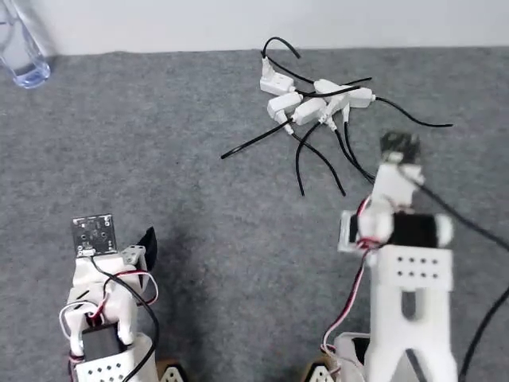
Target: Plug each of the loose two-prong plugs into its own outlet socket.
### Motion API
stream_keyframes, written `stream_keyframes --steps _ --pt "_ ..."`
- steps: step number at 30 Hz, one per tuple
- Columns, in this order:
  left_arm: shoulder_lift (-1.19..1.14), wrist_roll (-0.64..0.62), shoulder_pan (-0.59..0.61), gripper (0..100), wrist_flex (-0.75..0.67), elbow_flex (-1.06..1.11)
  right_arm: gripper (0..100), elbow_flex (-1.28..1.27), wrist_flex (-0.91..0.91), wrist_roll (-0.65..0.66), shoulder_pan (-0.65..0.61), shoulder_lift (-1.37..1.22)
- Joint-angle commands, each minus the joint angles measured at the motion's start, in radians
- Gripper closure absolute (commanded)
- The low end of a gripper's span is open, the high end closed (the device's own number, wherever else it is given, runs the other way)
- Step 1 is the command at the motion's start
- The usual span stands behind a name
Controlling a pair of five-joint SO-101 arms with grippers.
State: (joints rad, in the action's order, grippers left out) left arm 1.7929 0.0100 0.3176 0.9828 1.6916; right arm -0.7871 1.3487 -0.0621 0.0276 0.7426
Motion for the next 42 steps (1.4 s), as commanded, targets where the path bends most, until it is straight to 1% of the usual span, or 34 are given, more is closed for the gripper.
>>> stream_keyframes --steps 1,6,17,20,24,31,42 --pt "0.008 -0.031 -0.006 73 0.032 -0.007 81.2 -0.233 -0.191 -0.011 0.008 0.104" --pt "0.008 -0.031 -0.006 73 0.081 -0.007 81.2 -0.488 -0.305 -0.011 0.013 0.271" --pt "0.008 -0.031 -0.006 73 0.224 -0.007 80.9 -0.821 -0.302 -0.011 0.010 0.748" --pt "0.008 -0.035 -0.006 73 0.258 -0.007 80.9 -0.859 -0.234 -0.012 0.005 0.888" --pt "0.008 -0.037 -0.006 73 0.264 -0.008 80.9 -0.896 -0.114 -0.011 0.005 1.067" --pt "0.008 -0.037 -0.006 73 0.265 -0.010 81.1 -0.895 -0.056 -0.015 0.005 1.041" --pt "0.008 -0.037 -0.005 73 0.265 -0.010 81.1 -0.896 -0.044 -0.012 0.010 1.070"
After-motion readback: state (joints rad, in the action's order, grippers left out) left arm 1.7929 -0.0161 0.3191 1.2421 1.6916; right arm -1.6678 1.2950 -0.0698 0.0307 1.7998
